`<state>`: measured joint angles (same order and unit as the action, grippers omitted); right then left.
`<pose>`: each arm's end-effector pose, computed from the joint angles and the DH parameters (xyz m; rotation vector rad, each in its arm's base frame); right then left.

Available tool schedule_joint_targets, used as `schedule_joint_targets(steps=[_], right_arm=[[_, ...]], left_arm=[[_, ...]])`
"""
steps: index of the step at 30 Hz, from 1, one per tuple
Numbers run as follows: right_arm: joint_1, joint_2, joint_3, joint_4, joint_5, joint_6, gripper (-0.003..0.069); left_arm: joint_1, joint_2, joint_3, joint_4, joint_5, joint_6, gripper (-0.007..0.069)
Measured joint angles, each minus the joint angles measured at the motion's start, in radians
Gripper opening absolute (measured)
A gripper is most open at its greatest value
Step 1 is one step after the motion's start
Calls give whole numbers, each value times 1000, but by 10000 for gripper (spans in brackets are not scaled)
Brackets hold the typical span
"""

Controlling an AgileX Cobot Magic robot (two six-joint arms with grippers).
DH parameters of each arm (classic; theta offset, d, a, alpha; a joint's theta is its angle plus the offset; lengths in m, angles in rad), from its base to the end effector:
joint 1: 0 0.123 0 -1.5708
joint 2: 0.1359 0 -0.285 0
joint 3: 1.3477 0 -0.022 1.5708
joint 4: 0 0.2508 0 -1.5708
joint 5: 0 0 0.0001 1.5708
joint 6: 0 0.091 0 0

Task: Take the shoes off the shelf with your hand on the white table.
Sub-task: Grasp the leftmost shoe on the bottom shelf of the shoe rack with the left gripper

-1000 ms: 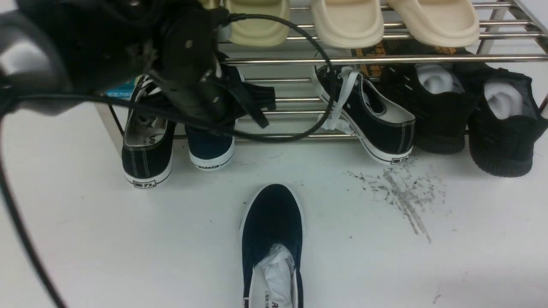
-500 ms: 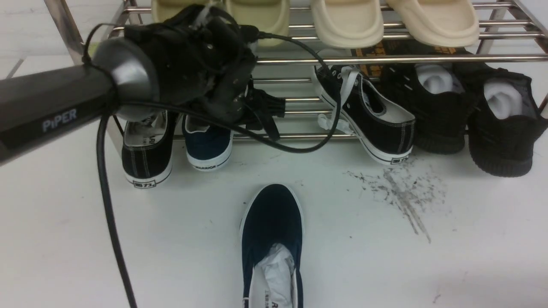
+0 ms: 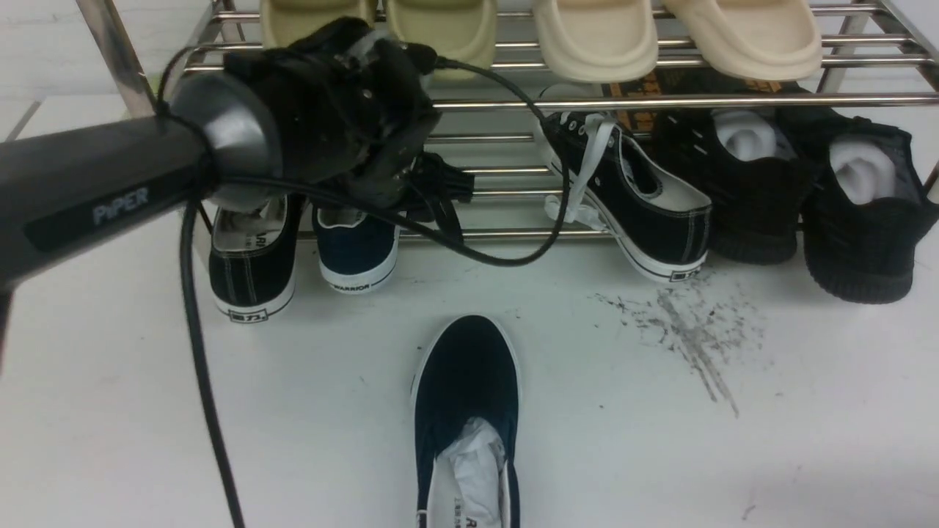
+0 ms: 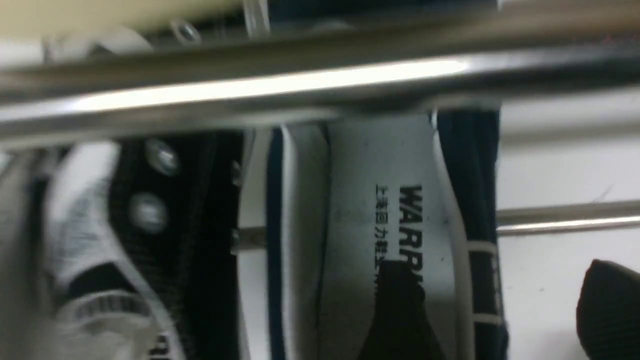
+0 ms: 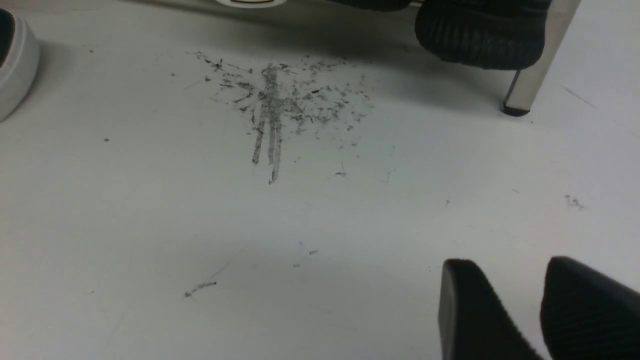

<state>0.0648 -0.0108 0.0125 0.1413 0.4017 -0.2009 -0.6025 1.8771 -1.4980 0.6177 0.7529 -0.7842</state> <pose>0.0512 0.0084 0.1739 -0.1651 1.8759 0.0478 0.3643 -0.2068 0.2618 0.1964 2.4042 0.1044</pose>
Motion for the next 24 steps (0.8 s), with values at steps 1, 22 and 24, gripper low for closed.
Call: schedule_joint_targets(steps=[1,22,24], right_arm=[[0,0,0,0,0,0,240],[0,0,0,0,0,0,240],[0,0,0,0,0,0,240]], left_arm=[[0,13,0,2,3,0,479],[-112,-34,-24,-157,95,-54,32],[-164,-66,-35,-181,121,-48,32]])
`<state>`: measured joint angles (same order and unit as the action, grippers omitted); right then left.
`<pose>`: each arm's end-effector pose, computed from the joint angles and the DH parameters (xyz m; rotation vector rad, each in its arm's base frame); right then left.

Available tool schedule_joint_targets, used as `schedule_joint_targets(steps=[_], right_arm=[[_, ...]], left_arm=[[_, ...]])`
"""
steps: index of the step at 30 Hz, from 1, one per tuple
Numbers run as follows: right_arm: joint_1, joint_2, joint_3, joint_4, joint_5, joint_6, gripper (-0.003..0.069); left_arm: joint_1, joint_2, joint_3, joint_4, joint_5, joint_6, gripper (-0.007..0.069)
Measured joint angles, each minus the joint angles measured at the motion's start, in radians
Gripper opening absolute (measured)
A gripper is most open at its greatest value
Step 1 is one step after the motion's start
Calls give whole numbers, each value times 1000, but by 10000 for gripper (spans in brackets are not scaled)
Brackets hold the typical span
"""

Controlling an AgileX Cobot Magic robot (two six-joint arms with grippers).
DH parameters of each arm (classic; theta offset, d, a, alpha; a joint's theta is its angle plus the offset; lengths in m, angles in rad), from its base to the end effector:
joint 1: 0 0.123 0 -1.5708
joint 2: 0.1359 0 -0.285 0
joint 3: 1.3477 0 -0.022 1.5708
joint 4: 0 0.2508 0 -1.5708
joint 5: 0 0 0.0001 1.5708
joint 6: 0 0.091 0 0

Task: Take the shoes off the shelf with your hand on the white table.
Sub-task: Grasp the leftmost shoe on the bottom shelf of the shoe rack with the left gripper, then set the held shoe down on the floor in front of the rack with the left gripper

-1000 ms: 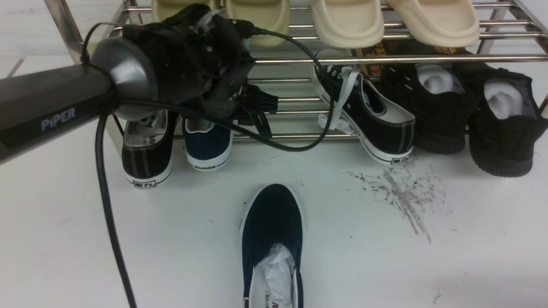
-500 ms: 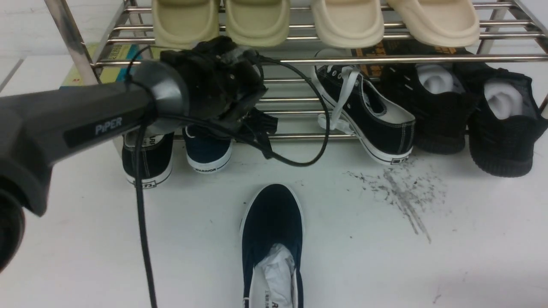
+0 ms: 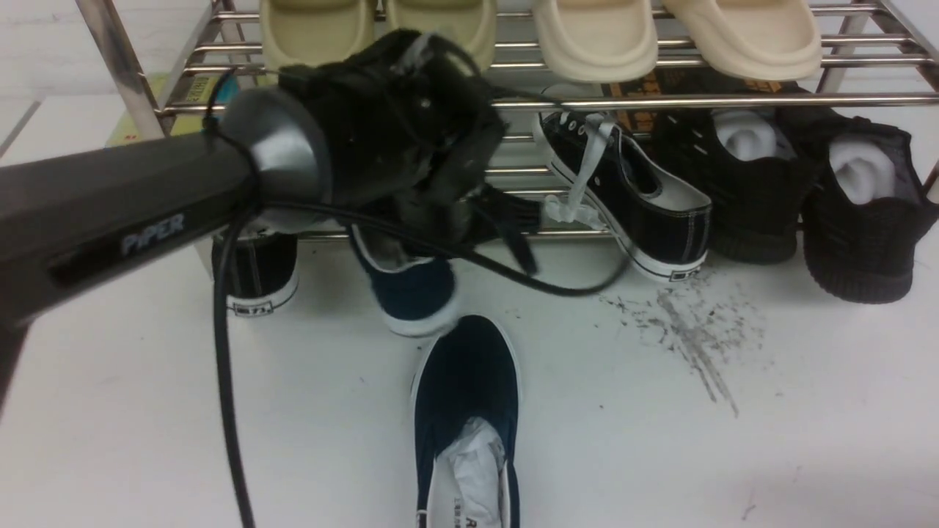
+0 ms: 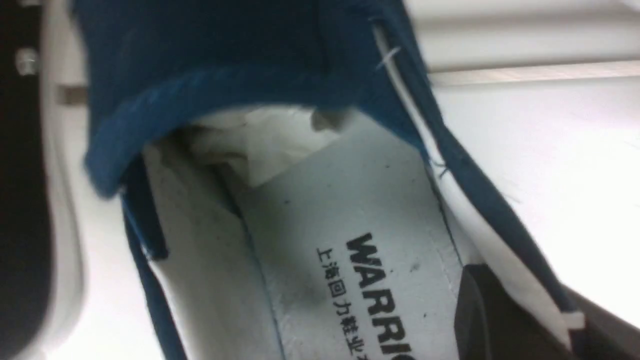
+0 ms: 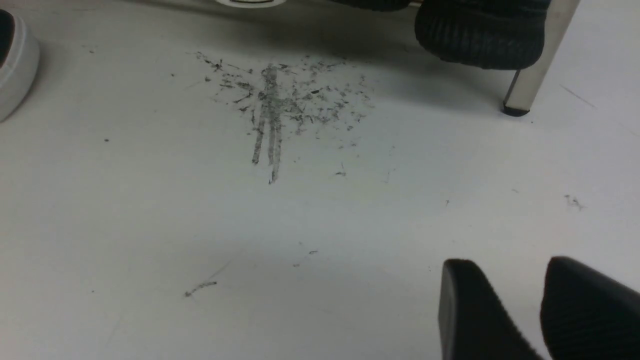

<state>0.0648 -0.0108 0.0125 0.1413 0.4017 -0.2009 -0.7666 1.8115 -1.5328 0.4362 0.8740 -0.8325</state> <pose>0.0512 0.0084 0.1739 -0.1651 1.8759 0.0478 0.3089 -0.2565 0.2886 0.1632 2.5034 -0.1025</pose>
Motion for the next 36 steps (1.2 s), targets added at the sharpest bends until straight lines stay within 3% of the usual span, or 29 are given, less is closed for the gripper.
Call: schedule_joint_targets(steps=[9,20,36], right_arm=[[0,0,0,0,0,0,240],[0,0,0,0,0,0,240],[0,0,0,0,0,0,240]], left_arm=[[-137,-25,-5,-95,54,14,32],[-217,-25,-8,-371,91,-4,32],[-279,112,-8,-374,-14,-4,37]])
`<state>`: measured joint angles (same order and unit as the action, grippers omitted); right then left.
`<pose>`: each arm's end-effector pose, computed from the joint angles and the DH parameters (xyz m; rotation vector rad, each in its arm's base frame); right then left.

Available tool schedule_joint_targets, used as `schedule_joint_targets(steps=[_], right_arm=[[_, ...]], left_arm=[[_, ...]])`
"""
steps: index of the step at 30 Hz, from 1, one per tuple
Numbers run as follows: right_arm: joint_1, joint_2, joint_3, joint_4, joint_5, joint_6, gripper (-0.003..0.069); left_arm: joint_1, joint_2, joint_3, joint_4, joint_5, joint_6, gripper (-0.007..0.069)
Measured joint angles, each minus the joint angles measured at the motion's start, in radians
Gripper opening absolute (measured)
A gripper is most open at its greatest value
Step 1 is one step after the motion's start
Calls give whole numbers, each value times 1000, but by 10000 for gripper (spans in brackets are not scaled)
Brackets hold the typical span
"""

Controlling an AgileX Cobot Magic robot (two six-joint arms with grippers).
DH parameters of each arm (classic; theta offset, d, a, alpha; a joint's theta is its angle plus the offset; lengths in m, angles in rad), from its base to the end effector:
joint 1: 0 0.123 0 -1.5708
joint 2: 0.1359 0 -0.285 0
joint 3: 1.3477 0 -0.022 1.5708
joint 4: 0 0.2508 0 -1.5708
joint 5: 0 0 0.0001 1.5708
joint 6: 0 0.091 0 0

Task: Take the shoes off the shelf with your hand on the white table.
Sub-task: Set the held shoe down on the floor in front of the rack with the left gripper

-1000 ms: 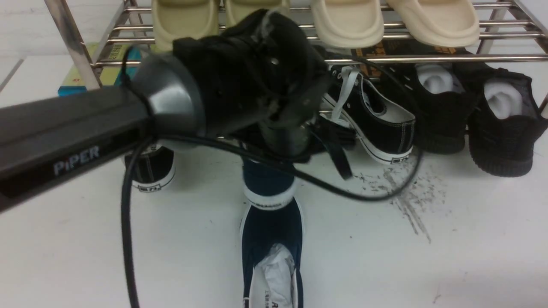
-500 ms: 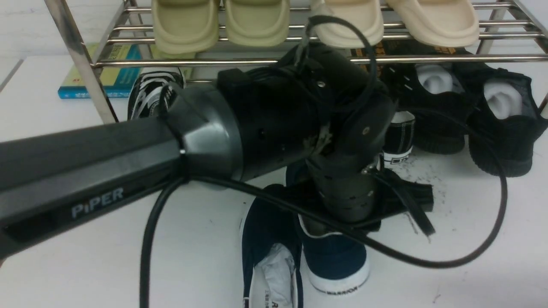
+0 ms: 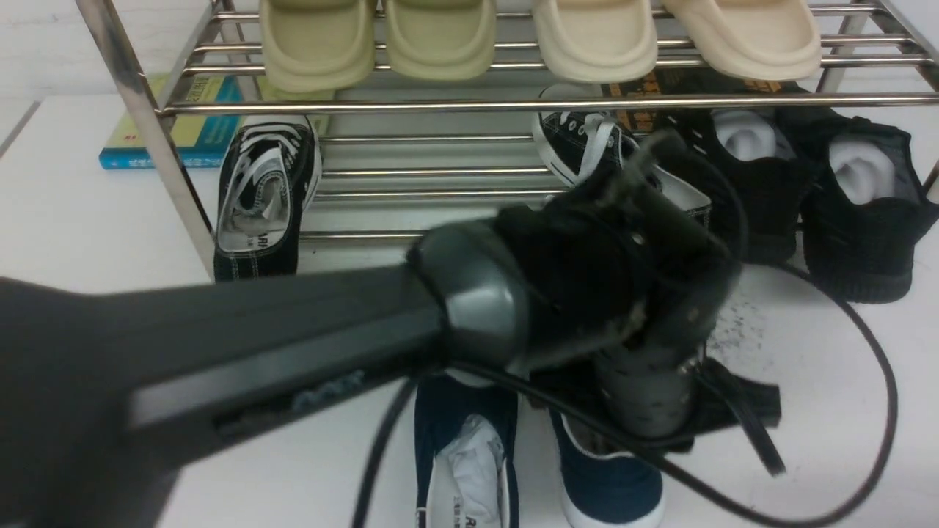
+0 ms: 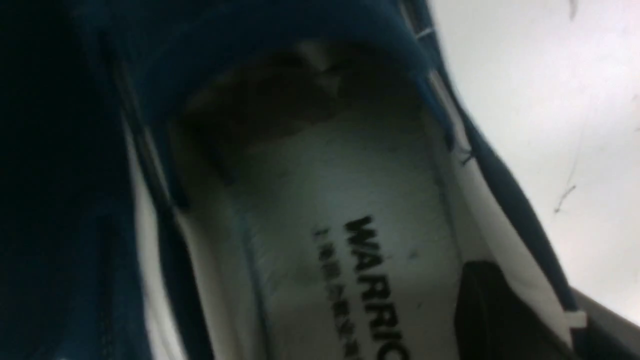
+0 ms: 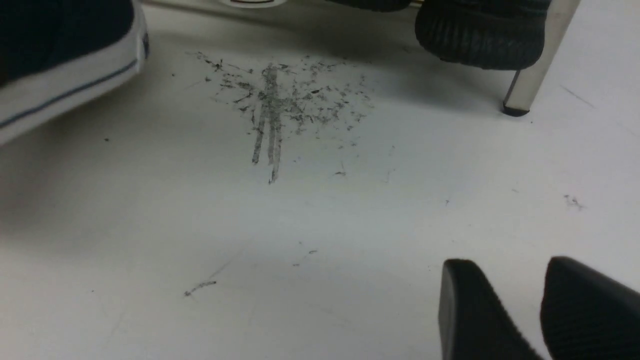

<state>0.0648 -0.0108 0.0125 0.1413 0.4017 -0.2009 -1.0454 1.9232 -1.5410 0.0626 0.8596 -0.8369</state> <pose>0.0512 0.0084 0.1739 -0.1651 1.8759 0.0478 0.2128 -0.3584 0.2397 0.3367 2.7996 -0.4346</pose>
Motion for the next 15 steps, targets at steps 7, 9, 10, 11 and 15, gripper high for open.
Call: schedule_joint_targets(steps=[7,9,10,11,15], right_arm=[[0,0,0,0,0,0,240],[0,0,0,0,0,0,240],[0,0,0,0,0,0,240],[0,0,0,0,0,0,240],[0,0,0,0,0,0,240]], left_arm=[[-7,22,-1,-26,-7,1,39],[-7,22,-1,-36,2,12,40],[-7,22,-1,-44,12,18,41],[-7,22,-1,-46,17,20,41],[-7,22,-1,-53,46,27,45]])
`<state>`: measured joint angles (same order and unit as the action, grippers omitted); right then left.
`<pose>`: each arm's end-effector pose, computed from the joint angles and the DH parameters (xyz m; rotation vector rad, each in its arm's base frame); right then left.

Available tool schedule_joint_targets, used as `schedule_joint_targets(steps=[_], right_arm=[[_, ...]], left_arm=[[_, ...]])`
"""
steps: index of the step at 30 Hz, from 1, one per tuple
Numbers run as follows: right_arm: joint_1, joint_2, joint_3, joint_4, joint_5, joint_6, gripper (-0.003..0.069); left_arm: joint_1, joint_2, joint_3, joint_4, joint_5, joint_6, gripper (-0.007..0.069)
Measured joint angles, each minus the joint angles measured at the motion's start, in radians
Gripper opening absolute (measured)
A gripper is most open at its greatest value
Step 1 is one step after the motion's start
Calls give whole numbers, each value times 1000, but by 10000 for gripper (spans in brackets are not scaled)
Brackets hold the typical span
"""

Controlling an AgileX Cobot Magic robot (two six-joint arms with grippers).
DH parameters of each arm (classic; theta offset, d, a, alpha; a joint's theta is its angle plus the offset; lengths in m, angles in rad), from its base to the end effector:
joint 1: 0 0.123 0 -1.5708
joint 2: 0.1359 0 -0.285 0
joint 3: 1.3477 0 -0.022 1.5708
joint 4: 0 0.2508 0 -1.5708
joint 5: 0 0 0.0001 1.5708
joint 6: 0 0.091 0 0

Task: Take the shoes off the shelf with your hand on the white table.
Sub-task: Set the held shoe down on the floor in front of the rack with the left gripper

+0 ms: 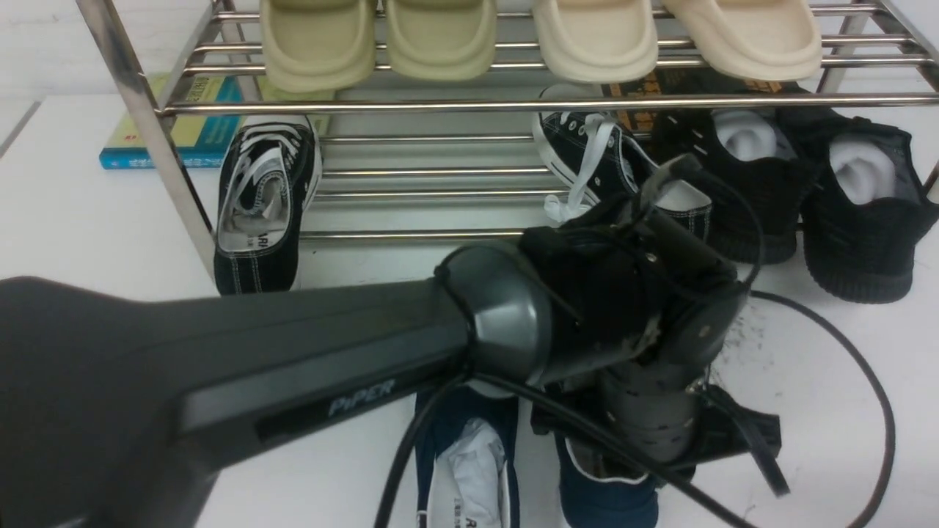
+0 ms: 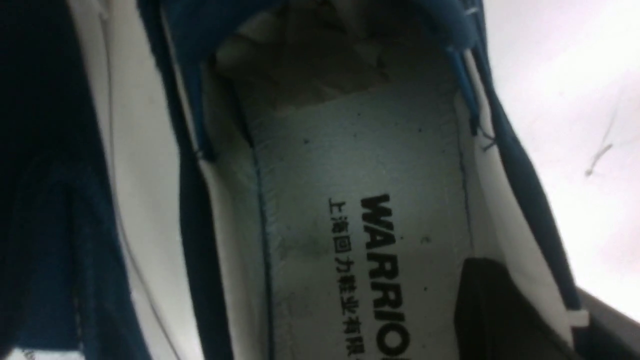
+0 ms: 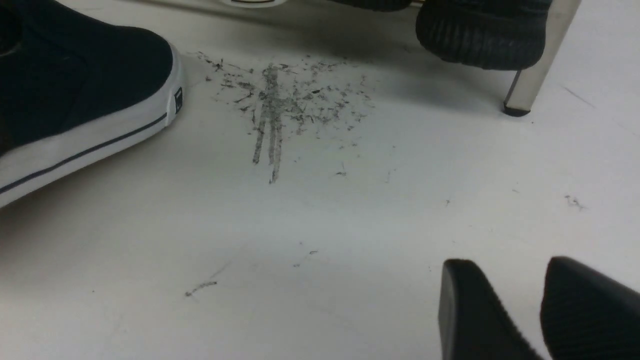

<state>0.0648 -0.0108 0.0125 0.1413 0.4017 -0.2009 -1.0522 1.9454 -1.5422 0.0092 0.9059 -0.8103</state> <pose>0.0512 0.0084 0.1739 -0.1651 1.8759 0.0478 0.2065 -0.3605 0.2291 0.3562 2.8777 -0.4029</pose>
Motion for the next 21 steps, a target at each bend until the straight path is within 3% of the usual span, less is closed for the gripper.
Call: schedule_joint_targets(steps=[10,17,21], right_arm=[[0,0,0,0,0,0,240],[0,0,0,0,0,0,240],[0,0,0,0,0,0,240]], left_arm=[[0,21,-1,-34,25,13,116],[0,20,-12,-113,12,116,334],[0,-3,-31,-119,27,145,393]])
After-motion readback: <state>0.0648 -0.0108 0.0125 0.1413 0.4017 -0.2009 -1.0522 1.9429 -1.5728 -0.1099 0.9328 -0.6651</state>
